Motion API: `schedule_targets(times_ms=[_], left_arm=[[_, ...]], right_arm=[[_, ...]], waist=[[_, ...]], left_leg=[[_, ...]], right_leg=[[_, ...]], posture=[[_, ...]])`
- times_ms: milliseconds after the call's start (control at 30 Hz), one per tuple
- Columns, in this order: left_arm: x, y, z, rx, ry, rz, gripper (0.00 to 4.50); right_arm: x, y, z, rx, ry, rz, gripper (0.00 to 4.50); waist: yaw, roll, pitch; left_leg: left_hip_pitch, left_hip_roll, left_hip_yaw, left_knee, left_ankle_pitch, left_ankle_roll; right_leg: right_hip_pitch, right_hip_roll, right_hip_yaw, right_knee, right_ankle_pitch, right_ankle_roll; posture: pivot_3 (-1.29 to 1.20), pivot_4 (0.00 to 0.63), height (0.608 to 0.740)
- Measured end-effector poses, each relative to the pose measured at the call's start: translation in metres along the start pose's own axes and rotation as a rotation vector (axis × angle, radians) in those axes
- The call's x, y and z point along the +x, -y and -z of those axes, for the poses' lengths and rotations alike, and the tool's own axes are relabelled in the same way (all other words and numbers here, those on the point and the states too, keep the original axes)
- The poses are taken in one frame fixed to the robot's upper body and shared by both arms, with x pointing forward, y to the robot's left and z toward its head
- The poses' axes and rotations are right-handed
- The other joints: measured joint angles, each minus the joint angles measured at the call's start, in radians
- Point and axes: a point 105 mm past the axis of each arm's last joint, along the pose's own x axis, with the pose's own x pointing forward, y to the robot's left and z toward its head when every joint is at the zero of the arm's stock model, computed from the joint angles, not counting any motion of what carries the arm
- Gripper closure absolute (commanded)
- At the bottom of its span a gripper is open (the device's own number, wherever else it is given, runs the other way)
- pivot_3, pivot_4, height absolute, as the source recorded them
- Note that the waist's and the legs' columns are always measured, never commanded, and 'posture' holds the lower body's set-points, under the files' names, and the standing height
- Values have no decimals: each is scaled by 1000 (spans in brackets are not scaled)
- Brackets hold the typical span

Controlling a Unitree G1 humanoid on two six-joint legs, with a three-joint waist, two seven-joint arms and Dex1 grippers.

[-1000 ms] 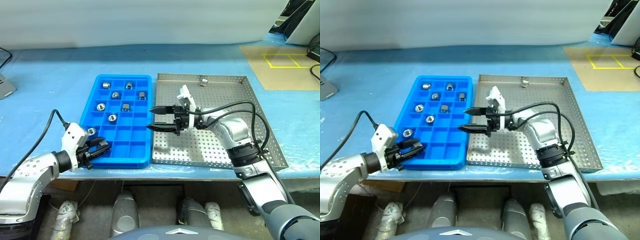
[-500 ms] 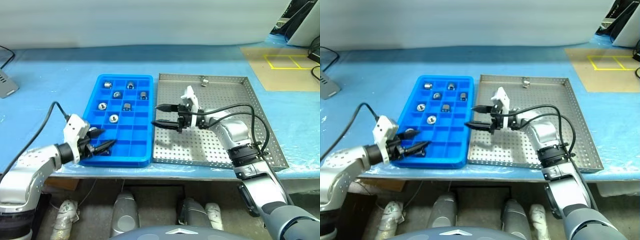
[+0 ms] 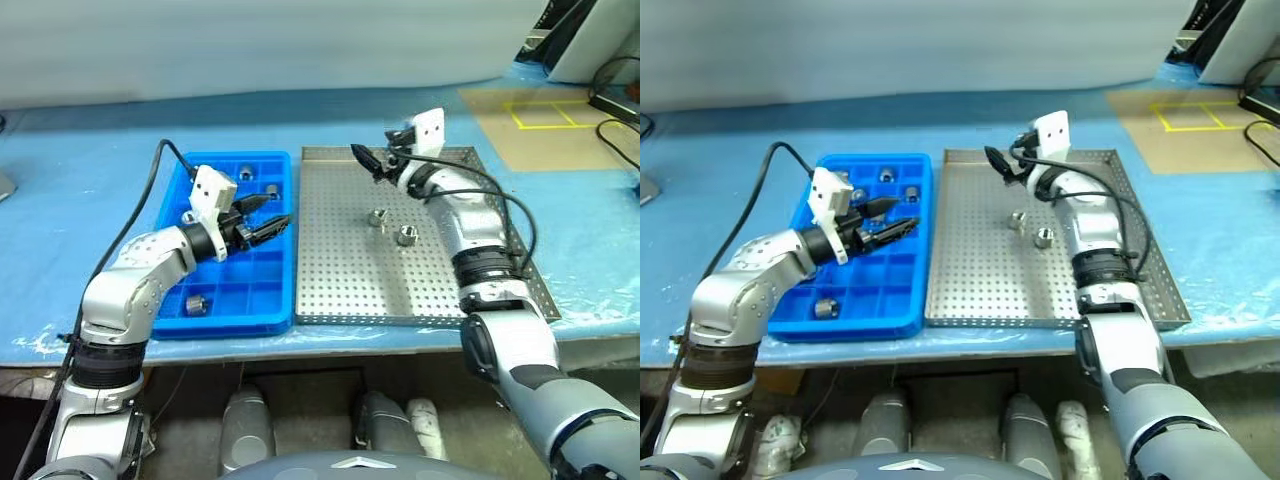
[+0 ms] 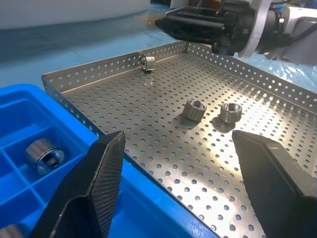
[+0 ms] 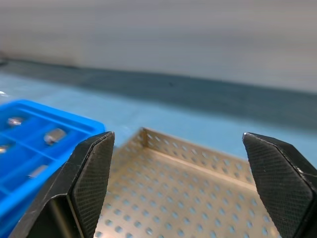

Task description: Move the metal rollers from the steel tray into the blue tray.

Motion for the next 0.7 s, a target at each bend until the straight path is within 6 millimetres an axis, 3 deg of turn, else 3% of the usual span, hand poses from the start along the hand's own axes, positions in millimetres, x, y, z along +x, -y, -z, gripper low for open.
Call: schedule_targets(times_ms=[67,167,300,367,433,567,700], left_arm=[[5,2,1,-3,2,5,891],[7,3,1,-5,4,3,891],[8,9,4,-11,8,5,891],[7,12,7,-17,2,6,891],[6,12,14,-34,-9,-8,891],[6,13,15,-44,-2,-27,891],[6,15,19,-51,-10,-38,891]], right_arm=[[7,8,6,10,-24,76,160],[18,6,-2,29,-8,121,160],[39,-28,-22,47,31,65,160],[42,-32,-30,39,48,59,160],[44,-27,-28,28,31,109,160],[35,-3,-1,83,-58,265,160],[31,1,1,114,-42,229,160]], waist=[[-2,0,0],[-4,0,0],[-4,0,0],[3,0,0],[12,0,0],[16,1,0],[8,1,0]], left_leg=[[-1,0,0,0,-1,1],[-1,0,0,-1,-1,2],[-2,0,0,-1,-3,3],[-3,0,0,-1,-3,4],[-5,0,0,2,-3,4],[-8,0,-2,9,-4,6],[-8,0,-4,9,-4,5]], right_leg=[[-1,0,0,0,0,0],[-1,0,0,0,0,0],[-1,0,-1,0,0,0],[-1,-1,-2,0,0,0],[0,-2,-4,0,0,-1],[0,-3,-7,0,0,0],[0,-2,-8,1,0,0]], posture=[[103,150,740],[124,150,740],[134,150,740],[148,150,740],[159,150,740],[169,150,740],[161,150,740]])
